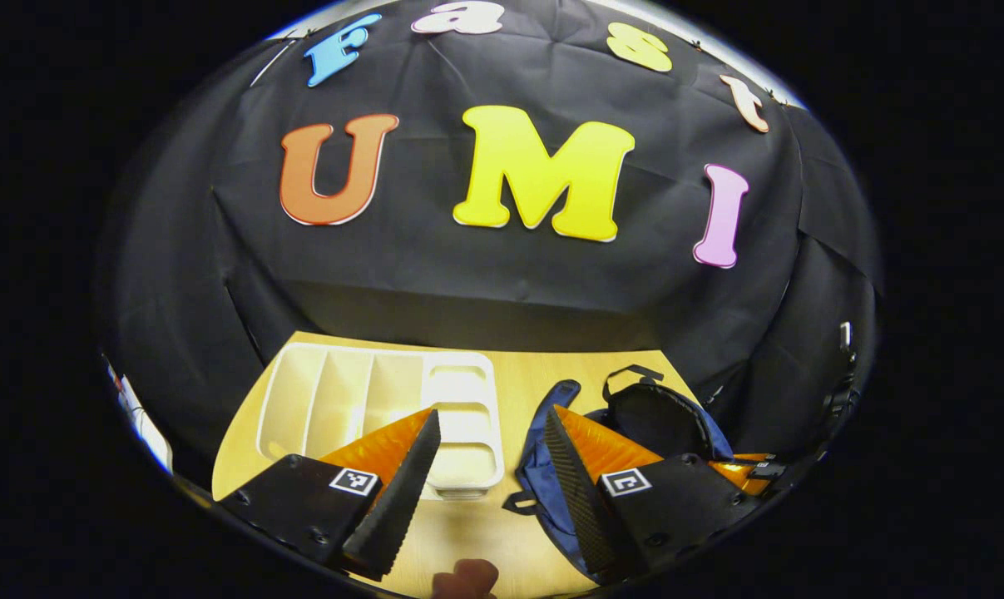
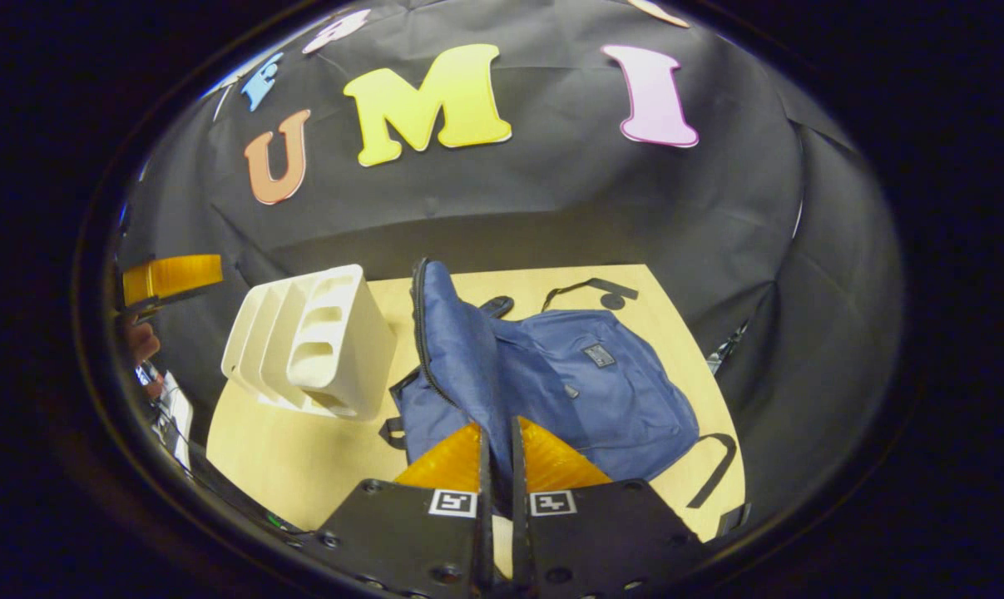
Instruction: Open the schoolbag, grab two books from the bookshelf and put them into the schoolbag.
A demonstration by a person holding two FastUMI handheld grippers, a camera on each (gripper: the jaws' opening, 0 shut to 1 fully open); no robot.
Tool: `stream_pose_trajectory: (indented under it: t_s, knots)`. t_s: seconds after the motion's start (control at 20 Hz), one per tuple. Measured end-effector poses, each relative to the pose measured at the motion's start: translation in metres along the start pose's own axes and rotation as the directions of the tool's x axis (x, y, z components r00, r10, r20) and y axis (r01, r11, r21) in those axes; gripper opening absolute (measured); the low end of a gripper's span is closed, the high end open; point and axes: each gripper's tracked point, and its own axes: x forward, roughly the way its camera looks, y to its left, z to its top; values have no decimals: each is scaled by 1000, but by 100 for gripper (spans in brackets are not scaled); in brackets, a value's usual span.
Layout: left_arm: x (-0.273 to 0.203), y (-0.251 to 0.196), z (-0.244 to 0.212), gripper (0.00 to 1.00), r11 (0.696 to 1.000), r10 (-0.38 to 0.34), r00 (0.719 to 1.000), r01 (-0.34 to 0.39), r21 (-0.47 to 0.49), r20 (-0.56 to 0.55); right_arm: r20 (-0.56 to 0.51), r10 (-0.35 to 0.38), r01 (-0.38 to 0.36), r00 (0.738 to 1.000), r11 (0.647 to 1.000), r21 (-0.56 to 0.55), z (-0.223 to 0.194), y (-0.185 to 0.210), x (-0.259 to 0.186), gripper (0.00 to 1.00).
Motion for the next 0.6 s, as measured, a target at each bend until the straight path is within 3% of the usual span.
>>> stream_pose_trajectory:
  t_s: [0.05,0.1,0.15,0.2,0.25,0.4,0.45,0.6]
  knots:
    - [-6,5,7,82,1000,5,1000,-5,-2,17,4,-1,1,1000,1000,1,-2,2,-1,8]
    - [-13,10,11,82,1000,9,999,-9,-2,31,8,0,0,1000,1000,2,-3,5,-2,17]
    - [-17,13,14,82,1000,13,999,-13,-3,46,11,-4,4,1000,1000,7,-4,7,-2,16]
    - [-22,15,16,92,1000,14,998,-14,-3,62,16,3,-3,1000,1000,12,-4,12,-6,17]
    - [-26,16,19,83,1000,14,997,-14,-4,75,19,6,-6,1000,1000,10,-4,15,-8,19]
    - [-40,23,32,84,1000,19,993,-18,-11,114,38,25,-25,999,1000,2,-4,27,-15,35]
    - [-43,25,36,84,1000,22,991,-20,-10,132,52,33,-33,998,999,3,-1,33,-19,33]
    - [-56,24,45,86,1000,12,986,-14,8,167,123,39,-38,992,999,-11,15,46,-35,72]
